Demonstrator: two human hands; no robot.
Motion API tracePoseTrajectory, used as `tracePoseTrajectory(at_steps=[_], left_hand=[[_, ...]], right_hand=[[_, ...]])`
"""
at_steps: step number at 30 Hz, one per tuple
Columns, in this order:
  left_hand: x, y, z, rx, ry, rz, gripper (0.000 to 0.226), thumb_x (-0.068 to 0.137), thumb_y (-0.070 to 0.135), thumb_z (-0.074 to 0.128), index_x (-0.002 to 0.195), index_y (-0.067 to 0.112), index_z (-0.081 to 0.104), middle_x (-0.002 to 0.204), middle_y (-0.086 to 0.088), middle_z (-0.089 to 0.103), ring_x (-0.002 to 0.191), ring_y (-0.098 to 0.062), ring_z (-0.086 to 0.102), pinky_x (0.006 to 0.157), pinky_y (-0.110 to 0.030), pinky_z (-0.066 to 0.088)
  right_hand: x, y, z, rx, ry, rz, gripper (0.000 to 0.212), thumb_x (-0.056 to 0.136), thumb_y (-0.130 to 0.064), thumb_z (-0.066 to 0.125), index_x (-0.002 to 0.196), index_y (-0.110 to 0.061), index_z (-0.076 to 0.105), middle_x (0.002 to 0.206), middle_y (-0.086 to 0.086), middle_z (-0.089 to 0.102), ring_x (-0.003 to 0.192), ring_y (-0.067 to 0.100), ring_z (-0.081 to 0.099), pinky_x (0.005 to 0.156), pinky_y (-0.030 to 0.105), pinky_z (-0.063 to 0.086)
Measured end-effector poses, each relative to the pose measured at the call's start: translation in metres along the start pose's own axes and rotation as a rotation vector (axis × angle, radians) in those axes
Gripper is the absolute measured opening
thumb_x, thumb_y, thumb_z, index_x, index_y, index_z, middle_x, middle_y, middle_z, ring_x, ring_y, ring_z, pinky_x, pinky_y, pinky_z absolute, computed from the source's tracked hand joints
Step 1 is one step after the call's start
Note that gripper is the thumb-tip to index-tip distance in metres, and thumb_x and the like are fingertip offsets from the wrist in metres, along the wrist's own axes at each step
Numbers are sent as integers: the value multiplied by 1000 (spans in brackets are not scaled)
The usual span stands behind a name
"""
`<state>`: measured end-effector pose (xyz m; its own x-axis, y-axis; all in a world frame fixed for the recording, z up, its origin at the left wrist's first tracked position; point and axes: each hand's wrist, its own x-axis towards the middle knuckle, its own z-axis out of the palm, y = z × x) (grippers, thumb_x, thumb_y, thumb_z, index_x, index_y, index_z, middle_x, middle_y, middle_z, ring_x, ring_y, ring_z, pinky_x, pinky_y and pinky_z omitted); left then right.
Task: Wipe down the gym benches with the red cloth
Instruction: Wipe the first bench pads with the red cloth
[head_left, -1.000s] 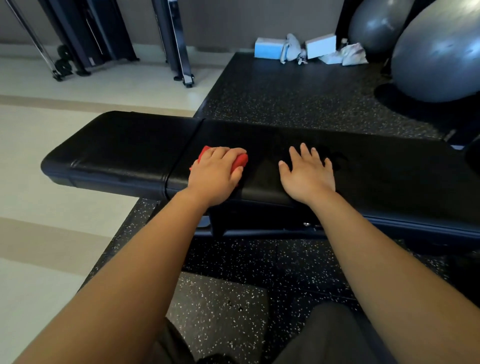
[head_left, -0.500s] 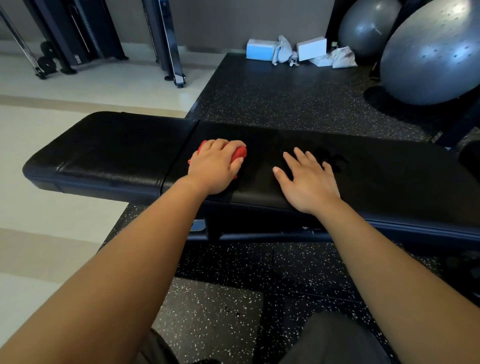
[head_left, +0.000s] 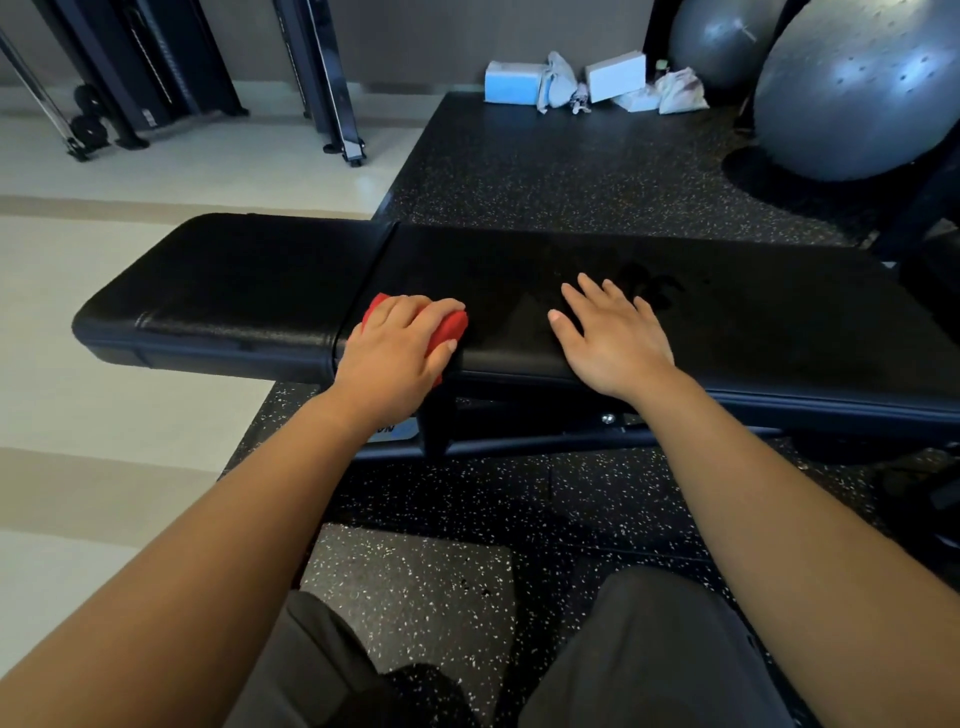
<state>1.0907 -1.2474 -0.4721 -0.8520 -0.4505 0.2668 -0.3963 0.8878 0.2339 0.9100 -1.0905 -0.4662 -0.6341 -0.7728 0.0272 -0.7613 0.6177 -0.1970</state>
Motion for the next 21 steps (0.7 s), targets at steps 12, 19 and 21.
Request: tracePoseTrajectory(at_steps=[12,19,21], left_hand=[[11,21,5,-15,45,-75,38,98,38,40,135,31,44,135,4,48,129,-23,34,104,-46,30],[7,48,15,-50,115,-66,37,98,38,39,133,31,47,134,5,48,128,-19,35,104,-44,28],[15,55,18,-40,112,-40,37,98,39,39,133,31,47,134,6,48,128,-19,35,104,-43,28]], right_hand=[[-3,1,-1,18,-1,-29,55,101,-46,17,152,-25,17,160,-3,8,147,17,3,118,41,4],[-26,30,-10,-26,-12,-28,54,101,-47,16,152,-30,15,160,-1,6,147,19,2,118,36,8],[-24,36,-11,-26,-9,-7,54,101,-47,15,152,-29,16,160,0,6,147,19,3,118,35,10]])
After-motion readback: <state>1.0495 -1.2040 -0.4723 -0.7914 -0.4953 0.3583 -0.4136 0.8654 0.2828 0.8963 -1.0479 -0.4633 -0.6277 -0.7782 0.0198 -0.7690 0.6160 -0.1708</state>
